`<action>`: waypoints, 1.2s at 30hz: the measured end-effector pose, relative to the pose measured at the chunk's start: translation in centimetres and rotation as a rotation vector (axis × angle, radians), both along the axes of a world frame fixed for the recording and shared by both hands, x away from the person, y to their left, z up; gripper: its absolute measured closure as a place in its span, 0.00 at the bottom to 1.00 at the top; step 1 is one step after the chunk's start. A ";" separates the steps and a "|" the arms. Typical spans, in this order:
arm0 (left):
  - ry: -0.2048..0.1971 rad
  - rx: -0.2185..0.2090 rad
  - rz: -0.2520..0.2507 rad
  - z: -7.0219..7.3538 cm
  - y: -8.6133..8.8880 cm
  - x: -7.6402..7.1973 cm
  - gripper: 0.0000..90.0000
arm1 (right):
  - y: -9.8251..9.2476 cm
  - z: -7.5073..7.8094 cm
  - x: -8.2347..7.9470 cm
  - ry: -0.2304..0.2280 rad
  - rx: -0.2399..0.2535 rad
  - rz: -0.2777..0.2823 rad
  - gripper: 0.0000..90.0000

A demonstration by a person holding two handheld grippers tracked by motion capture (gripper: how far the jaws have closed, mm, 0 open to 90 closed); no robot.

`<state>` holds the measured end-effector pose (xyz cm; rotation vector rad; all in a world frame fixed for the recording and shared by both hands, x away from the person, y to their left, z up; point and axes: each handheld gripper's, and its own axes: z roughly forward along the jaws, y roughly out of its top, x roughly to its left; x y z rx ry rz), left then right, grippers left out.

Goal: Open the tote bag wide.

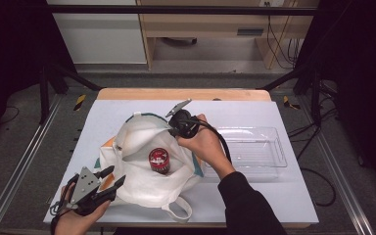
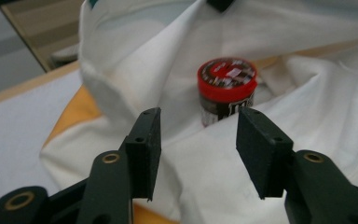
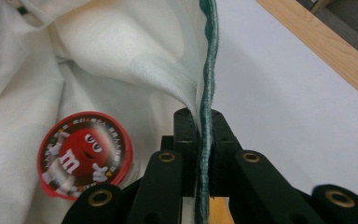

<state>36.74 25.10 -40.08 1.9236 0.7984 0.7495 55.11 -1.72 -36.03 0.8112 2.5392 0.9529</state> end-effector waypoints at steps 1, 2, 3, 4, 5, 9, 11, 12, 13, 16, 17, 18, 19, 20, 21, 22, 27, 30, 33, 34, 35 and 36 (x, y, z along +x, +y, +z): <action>0.009 0.012 -0.024 0.2 -0.6 0.3 0.54 | 0.0 0.0 -0.2 -0.002 -0.005 0.013 0.95; 0.022 0.033 -0.061 0.4 -1.6 0.7 0.51 | 0.1 0.0 -0.5 0.000 -0.007 0.019 0.95; 0.022 0.033 -0.061 0.4 -1.6 0.7 0.48 | 0.1 0.0 -0.5 0.000 -0.007 0.019 0.95; 0.049 0.042 -0.109 0.4 -2.9 1.2 0.46 | 0.0 0.0 -0.7 0.003 0.000 0.024 0.95; 0.049 0.042 -0.109 0.4 -2.9 1.2 0.45 | 0.0 0.0 -0.7 0.003 0.000 0.024 0.95; 0.073 0.092 -0.196 -0.4 -5.6 2.4 0.42 | -0.1 -0.1 -1.2 0.008 0.008 0.037 0.95; 0.104 0.096 -0.224 -1.1 -6.4 2.9 0.40 | -0.2 -0.1 -1.3 0.014 0.010 0.037 0.95; 0.119 0.113 -0.232 -1.4 -6.7 3.1 0.39 | -0.2 -0.2 -1.3 0.015 0.012 0.038 0.95; 0.119 0.113 -0.232 -1.4 -6.7 3.1 0.39 | -0.2 -0.2 -1.3 0.015 0.012 0.038 0.95; 0.152 0.142 -0.259 -2.7 -7.4 3.6 0.36 | -0.3 -0.2 -1.4 0.018 0.017 0.047 0.95; 0.152 0.142 -0.259 -2.7 -7.4 3.6 0.36 | -0.3 -0.2 -1.4 0.018 0.017 0.047 0.95; 0.154 0.148 -0.269 -3.1 -7.6 3.8 0.35 | -0.3 -0.2 -1.5 0.022 0.019 0.050 0.94; 0.154 0.148 -0.269 -3.1 -7.6 3.8 0.35 | -0.3 -0.2 -1.5 0.022 0.019 0.050 0.94; 0.150 0.147 -0.270 -3.3 -7.8 4.0 0.34 | -0.2 -0.2 -1.6 0.023 0.018 0.055 0.94; 0.150 0.147 -0.270 -3.3 -7.8 4.0 0.33 | -0.2 -0.2 -1.6 0.024 0.019 0.056 0.94; 0.153 0.151 -0.269 -3.5 -7.9 4.1 0.33 | -0.1 -0.3 -1.7 0.029 0.020 0.055 0.94; 0.154 0.164 -0.281 -4.0 -8.2 4.0 0.37 | -0.1 -0.2 -1.8 0.030 0.021 0.061 0.94; 0.151 0.168 -0.278 -4.2 -8.2 4.0 0.42 | -0.1 -0.2 -1.8 0.031 0.019 0.063 0.94; 0.155 0.174 -0.275 -4.5 -8.2 4.1 0.48 | -0.1 -0.3 -1.8 0.034 0.021 0.063 0.94; 0.156 0.186 -0.277 -4.7 -8.2 4.0 0.51 | -0.1 -0.4 -1.8 0.037 0.021 0.064 0.94; 0.159 0.193 -0.279 -4.8 -8.2 4.0 0.53 | -0.1 -0.4 -1.8 0.038 0.021 0.063 0.94; 0.159 0.193 -0.279 -4.8 -8.2 4.0 0.57 | -0.2 -0.4 -1.7 0.037 0.020 0.060 0.95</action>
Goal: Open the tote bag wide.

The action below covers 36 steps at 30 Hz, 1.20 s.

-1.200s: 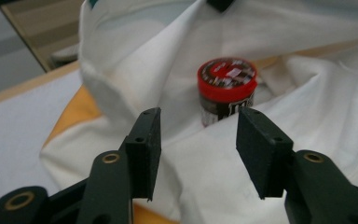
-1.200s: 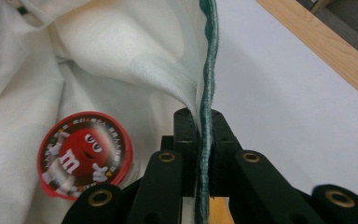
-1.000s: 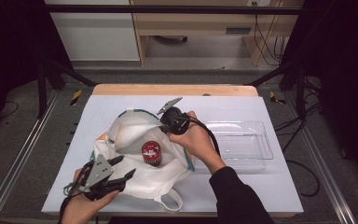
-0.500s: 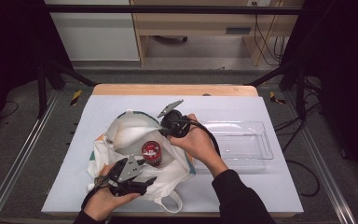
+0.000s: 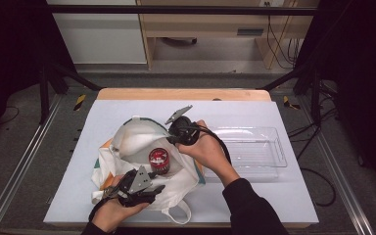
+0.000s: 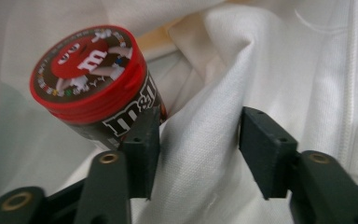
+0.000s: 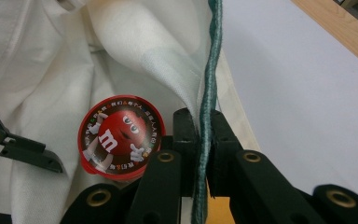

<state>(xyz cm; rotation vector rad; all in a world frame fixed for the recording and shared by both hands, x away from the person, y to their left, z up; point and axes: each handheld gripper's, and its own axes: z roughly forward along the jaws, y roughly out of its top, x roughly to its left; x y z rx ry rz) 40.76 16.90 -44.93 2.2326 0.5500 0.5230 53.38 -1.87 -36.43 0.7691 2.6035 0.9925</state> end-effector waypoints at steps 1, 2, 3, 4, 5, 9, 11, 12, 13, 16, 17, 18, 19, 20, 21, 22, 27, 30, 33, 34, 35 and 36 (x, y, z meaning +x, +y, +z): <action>0.002 0.002 0.000 -0.2 0.0 0.0 0.57 | 0.0 0.0 0.0 0.000 0.000 0.000 0.95; 0.004 0.012 -0.002 -0.4 0.0 -0.1 0.63 | -0.1 0.0 0.1 0.003 0.000 -0.002 0.95; 0.004 0.012 -0.002 -0.4 0.0 -0.1 0.66 | -0.1 0.0 0.1 0.003 0.000 -0.002 0.95; 0.006 0.026 -0.003 -0.6 -0.1 -0.2 0.69 | -0.1 -0.2 0.2 0.005 0.002 -0.002 0.95; 0.006 0.026 -0.003 -0.6 -0.1 -0.2 0.70 | -0.1 -0.2 0.2 0.005 0.002 -0.002 0.95; 0.015 0.047 0.009 -0.7 -0.5 -0.3 0.82 | -0.1 -0.5 0.5 0.011 -0.002 -0.011 0.95; 0.013 0.064 0.025 -1.0 -0.7 -0.5 0.88 | -0.1 -0.7 0.8 0.010 -0.024 -0.023 0.95; 0.017 0.070 0.024 -0.9 -0.6 -0.5 0.89 | -0.2 -0.8 0.9 0.006 -0.029 -0.027 0.95; 0.022 0.048 0.035 -0.9 -0.6 -0.6 0.91 | -0.2 -0.9 1.1 0.005 -0.034 -0.033 0.95; 0.031 0.030 0.041 -0.8 -0.4 -0.9 0.93 | -0.5 -1.0 1.4 -0.003 -0.043 -0.043 0.96; 0.033 0.031 0.039 -0.8 -0.3 -1.0 0.93 | -0.7 -1.0 1.7 -0.009 -0.043 -0.052 0.96; 0.036 0.016 0.037 -0.7 -0.2 -1.3 0.94 | -0.9 -0.9 2.0 -0.021 -0.046 -0.074 0.96; 0.036 0.016 0.037 -0.7 -0.2 -1.3 0.95 | -1.0 -0.7 2.2 -0.031 -0.055 -0.083 0.96; 0.034 0.010 0.034 -0.4 0.0 -1.6 0.95 | -1.1 -0.6 2.4 -0.041 -0.057 -0.093 0.96; 0.034 0.010 0.034 -0.4 0.0 -1.6 0.95 | -1.1 -0.5 2.6 -0.046 -0.052 -0.103 0.96; 0.030 0.003 0.034 -0.1 0.2 -1.9 0.95 | -1.2 -0.3 2.8 -0.055 -0.050 -0.110 0.96; 0.022 -0.033 0.043 0.5 0.9 -2.6 0.96 | -0.9 1.1 3.1 -0.112 -0.042 -0.126 0.96; 0.025 -0.055 0.046 0.8 1.3 -3.0 0.96 | -0.6 2.0 3.2 -0.138 -0.044 -0.131 0.96; 0.023 -0.063 0.042 1.0 1.5 -3.4 0.96 | -0.4 2.7 3.3 -0.151 -0.046 -0.126 0.96; 0.023 -0.063 0.042 1.0 1.5 -3.4 0.96 | -0.4 2.7 3.3 -0.151 -0.046 -0.126 0.96; 0.022 -0.055 0.036 0.9 1.6 -3.7 0.96 | -0.4 2.7 3.5 -0.150 -0.051 -0.126 0.96; 0.024 -0.054 0.034 0.8 1.6 -3.8 0.96 | -0.4 2.6 3.6 -0.148 -0.051 -0.127 0.96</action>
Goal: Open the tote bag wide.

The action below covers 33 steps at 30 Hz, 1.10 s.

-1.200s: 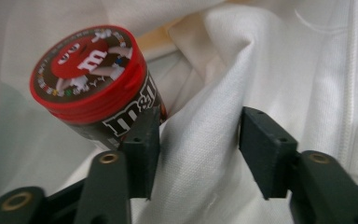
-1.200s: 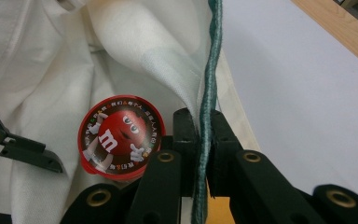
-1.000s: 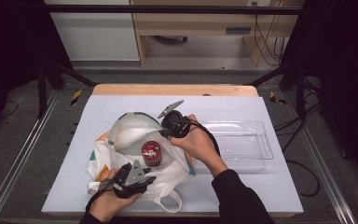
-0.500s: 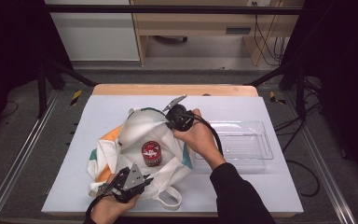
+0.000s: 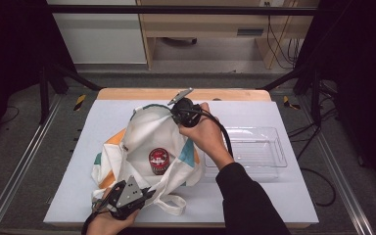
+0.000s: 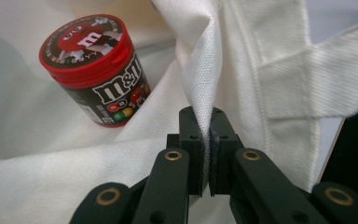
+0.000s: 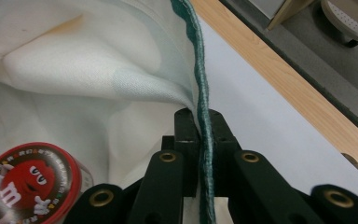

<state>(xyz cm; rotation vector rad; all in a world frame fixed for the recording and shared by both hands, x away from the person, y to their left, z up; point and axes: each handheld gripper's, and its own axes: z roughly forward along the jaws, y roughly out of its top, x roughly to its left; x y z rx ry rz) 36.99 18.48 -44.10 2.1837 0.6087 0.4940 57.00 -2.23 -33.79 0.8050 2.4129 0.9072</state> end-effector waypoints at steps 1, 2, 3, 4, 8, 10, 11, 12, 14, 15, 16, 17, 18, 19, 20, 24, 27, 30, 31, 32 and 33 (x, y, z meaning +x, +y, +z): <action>0.000 0.000 0.000 0.0 0.0 0.0 0.96 | 0.0 -0.2 0.1 0.000 -0.007 0.001 0.96; 0.004 0.005 -0.002 -0.1 0.0 -0.1 0.96 | 0.0 -0.5 0.3 0.005 -0.014 -0.001 0.96; 0.004 0.005 -0.002 -0.1 0.0 -0.1 0.96 | 0.0 -0.5 0.3 0.005 -0.014 -0.001 0.96; 0.008 0.009 0.000 -0.3 0.0 -0.2 0.96 | -0.1 -1.2 0.7 0.018 -0.024 -0.007 0.96; 0.020 0.020 -0.003 -0.6 0.0 -0.2 0.97 | -0.6 -2.8 1.7 0.053 -0.053 -0.031 0.96; 0.025 0.021 -0.009 -0.8 0.0 -0.4 0.97 | -1.0 -3.7 2.1 0.078 -0.068 -0.043 0.96; 0.025 0.021 -0.009 -0.8 0.0 -0.4 0.97 | -1.2 -3.9 2.2 0.086 -0.068 -0.048 0.96; 0.026 0.029 -0.012 -0.8 0.0 -0.5 0.97 | -1.4 -4.1 2.4 0.091 -0.071 -0.052 0.96; 0.028 0.030 -0.012 -0.8 0.1 -0.5 0.97 | -1.5 -4.3 2.5 0.093 -0.090 -0.061 0.96; 0.027 0.028 -0.011 -0.8 0.1 -0.5 0.97 | -1.5 -4.2 2.4 0.089 -0.094 -0.063 0.96; 0.031 0.033 -0.015 -0.8 0.2 -0.6 0.97 | -1.5 -4.1 2.4 0.084 -0.093 -0.065 0.96; 0.031 0.033 -0.015 -0.8 0.2 -0.6 0.97 | -1.5 -4.1 2.4 0.084 -0.093 -0.065 0.96; 0.034 0.023 -0.014 -0.9 0.3 -0.8 0.97 | -1.5 -3.7 2.3 0.074 -0.096 -0.070 0.96; 0.036 0.024 -0.016 -0.8 0.4 -0.9 0.97 | -1.4 -3.5 2.3 0.071 -0.092 -0.072 0.96; 0.037 0.024 -0.017 -0.8 0.4 -0.9 0.97 | -1.5 -3.4 2.3 0.070 -0.089 -0.073 0.96; 0.042 0.028 -0.018 -1.0 0.4 -1.0 0.97 | -1.5 -3.4 2.2 0.078 -0.091 -0.083 0.95; 0.034 0.037 -0.011 -1.5 0.2 -0.9 0.96 | -1.6 -4.4 2.0 0.106 -0.120 -0.105 0.89; 0.009 0.016 -0.008 -1.4 0.2 -0.9 0.90 | -2.1 -4.1 1.5 0.099 -0.070 -0.098 0.78; 0.009 0.016 -0.008 -1.4 0.2 -0.9 0.88 | -2.1 -4.1 1.5 0.099 -0.070 -0.098 0.78; 0.006 0.003 -0.005 -1.3 0.2 -0.9 0.88 | -2.2 -4.0 1.4 0.093 -0.060 -0.095 0.74; 0.001 -0.008 -0.001 -1.2 0.2 -0.9 0.83 | -2.4 -3.4 0.7 0.084 -0.041 -0.099 0.66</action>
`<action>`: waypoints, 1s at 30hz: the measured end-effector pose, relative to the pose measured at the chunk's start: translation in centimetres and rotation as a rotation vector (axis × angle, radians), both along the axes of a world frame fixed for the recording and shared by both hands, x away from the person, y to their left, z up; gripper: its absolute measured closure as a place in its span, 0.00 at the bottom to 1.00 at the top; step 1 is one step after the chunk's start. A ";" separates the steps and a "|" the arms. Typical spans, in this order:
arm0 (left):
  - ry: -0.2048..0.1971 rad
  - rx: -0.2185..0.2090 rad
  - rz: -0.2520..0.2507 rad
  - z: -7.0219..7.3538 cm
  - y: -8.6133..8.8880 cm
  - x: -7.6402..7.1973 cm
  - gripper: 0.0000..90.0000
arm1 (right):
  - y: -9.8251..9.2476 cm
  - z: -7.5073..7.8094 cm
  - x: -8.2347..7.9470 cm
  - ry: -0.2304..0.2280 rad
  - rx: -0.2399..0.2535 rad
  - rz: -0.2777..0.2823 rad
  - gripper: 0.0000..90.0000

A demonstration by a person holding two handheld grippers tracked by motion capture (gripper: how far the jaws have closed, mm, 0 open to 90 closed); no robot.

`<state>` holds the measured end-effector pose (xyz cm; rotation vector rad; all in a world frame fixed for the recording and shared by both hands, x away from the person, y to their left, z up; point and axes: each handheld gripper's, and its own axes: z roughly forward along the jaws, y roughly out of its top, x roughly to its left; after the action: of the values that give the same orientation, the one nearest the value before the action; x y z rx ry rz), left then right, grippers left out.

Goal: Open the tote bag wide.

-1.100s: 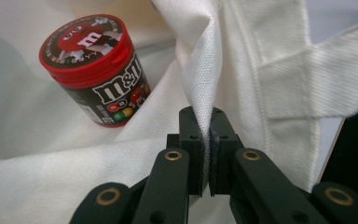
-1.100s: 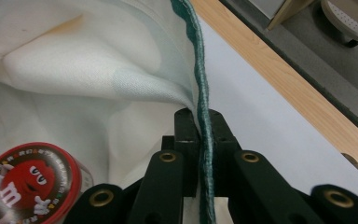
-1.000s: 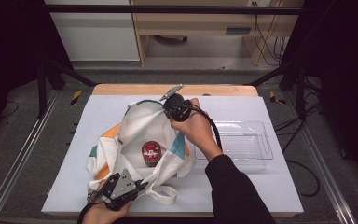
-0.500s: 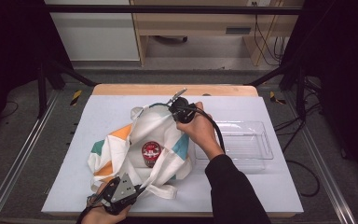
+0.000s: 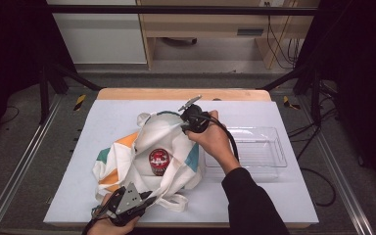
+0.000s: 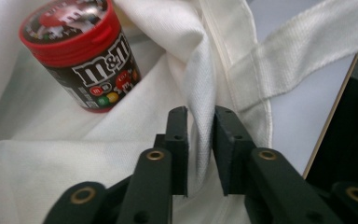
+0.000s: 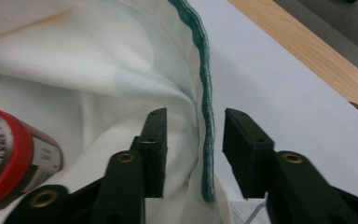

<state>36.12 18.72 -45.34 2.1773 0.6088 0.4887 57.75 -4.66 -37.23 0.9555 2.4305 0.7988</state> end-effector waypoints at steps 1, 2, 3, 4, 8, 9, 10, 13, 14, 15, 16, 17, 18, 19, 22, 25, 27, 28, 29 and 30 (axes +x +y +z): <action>-0.005 -0.007 0.003 0.1 0.0 0.0 0.83 | 0.0 0.0 0.0 0.000 0.000 0.000 0.66; -0.010 -0.021 0.009 0.1 0.1 0.0 0.80 | -0.1 0.2 -0.2 -0.003 0.015 0.000 0.63; -0.013 -0.028 0.012 0.2 0.1 0.0 0.78 | -0.2 0.5 -0.6 -0.006 0.027 0.004 0.60; -0.016 -0.038 0.012 0.2 0.1 0.0 0.75 | -0.3 0.9 -1.2 -0.012 0.051 0.015 0.57; -0.032 -0.071 0.023 0.6 0.3 -0.1 0.69 | -0.5 1.6 -2.6 -0.020 0.084 0.031 0.52; -0.041 -0.073 0.027 0.7 0.4 -0.1 0.68 | -0.6 2.0 -3.4 -0.031 0.084 0.036 0.50; -0.042 -0.078 0.025 0.7 0.4 -0.1 0.68 | -0.6 2.0 -3.4 -0.031 0.084 0.036 0.50; -0.047 -0.075 0.028 0.7 0.4 -0.1 0.66 | -1.0 2.6 -5.1 -0.039 0.120 0.057 0.47; -0.047 -0.077 0.029 0.7 0.4 -0.1 0.66 | -1.1 2.6 -5.5 -0.045 0.123 0.058 0.45; -0.049 -0.078 0.033 0.7 0.4 -0.1 0.66 | -1.1 2.6 -5.5 -0.045 0.123 0.058 0.45; -0.051 -0.080 0.036 0.7 0.5 0.0 0.65 | -1.2 2.7 -5.9 -0.049 0.125 0.062 0.45; -0.054 -0.083 0.042 0.8 0.5 0.0 0.63 | -1.3 2.8 -6.5 -0.052 0.136 0.062 0.43; -0.054 -0.083 0.042 0.8 0.5 0.0 0.63 | -1.3 2.8 -6.5 -0.052 0.136 0.062 0.43; -0.055 -0.083 0.044 0.8 0.6 0.0 0.63 | -1.4 2.9 -6.8 -0.055 0.141 0.064 0.42; -0.056 -0.086 0.049 0.7 0.6 0.1 0.60 | -1.7 2.9 -7.7 -0.060 0.155 0.063 0.41; -0.061 -0.084 0.057 0.7 0.7 0.2 0.58 | -1.9 2.7 -8.8 -0.065 0.159 0.067 0.41; -0.062 -0.084 0.057 0.7 0.7 0.2 0.57 | -1.9 2.7 -9.1 -0.069 0.162 0.066 0.42; -0.063 -0.084 0.058 0.7 0.8 0.2 0.56 | -2.0 2.6 -9.3 -0.069 0.172 0.064 0.41; -0.062 -0.080 0.057 0.7 0.8 0.3 0.55 | -2.0 2.6 -9.7 -0.068 0.177 0.064 0.41; -0.062 -0.078 0.059 0.7 0.8 0.3 0.54 | -2.0 2.5 -10.0 -0.072 0.177 0.068 0.41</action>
<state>36.40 19.56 -44.63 2.0680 0.6487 0.5528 47.75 -6.68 -34.73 0.8945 2.3715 1.0680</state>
